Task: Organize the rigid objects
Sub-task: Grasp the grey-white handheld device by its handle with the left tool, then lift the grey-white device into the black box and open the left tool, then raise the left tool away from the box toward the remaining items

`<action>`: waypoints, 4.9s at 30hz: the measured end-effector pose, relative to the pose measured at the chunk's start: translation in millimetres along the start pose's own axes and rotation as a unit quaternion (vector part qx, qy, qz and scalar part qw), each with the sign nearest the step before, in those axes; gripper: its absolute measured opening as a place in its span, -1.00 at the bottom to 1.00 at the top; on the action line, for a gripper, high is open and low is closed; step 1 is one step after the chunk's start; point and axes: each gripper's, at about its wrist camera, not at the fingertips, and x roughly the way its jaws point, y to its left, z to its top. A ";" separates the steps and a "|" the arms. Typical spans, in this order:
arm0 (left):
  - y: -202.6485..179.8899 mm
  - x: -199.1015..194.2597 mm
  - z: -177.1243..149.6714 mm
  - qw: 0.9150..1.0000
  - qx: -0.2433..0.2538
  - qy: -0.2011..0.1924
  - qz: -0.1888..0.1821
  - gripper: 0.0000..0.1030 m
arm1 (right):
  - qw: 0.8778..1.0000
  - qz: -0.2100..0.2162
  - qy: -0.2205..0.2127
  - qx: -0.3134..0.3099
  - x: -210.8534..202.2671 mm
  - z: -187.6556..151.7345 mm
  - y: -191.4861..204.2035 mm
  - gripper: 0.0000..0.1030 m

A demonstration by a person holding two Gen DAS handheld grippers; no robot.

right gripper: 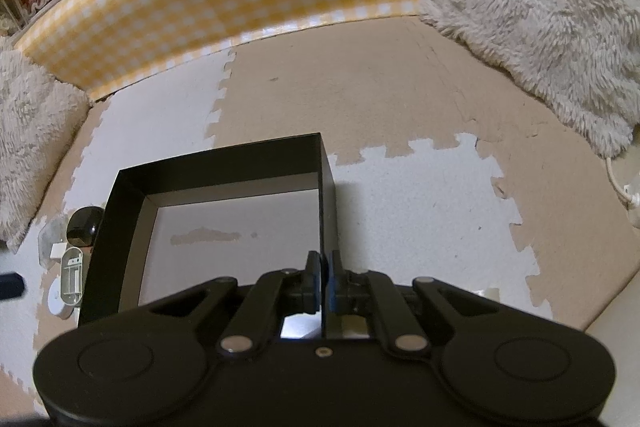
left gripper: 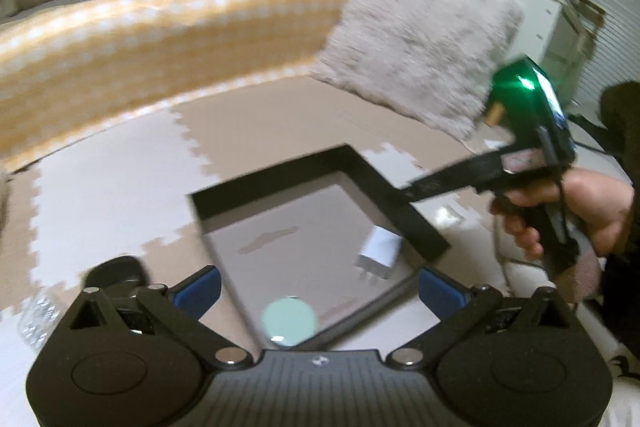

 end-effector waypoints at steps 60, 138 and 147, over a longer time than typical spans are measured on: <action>99.2 40.0 -72.3 0.949 -0.304 0.046 0.073 -0.60 | 1.000 -0.011 0.006 -0.010 3.8 -1.2 4.2 -0.92; 1.3 19.3 -4.6 0.988 -0.153 0.026 0.027 1.00 | 1.000 -0.002 0.010 -0.001 3.5 -1.6 3.3 -0.91; 30.3 -6.7 -9.0 0.991 -0.121 0.004 0.060 1.00 | 1.000 -0.002 0.010 -0.001 3.5 -1.7 3.4 -0.91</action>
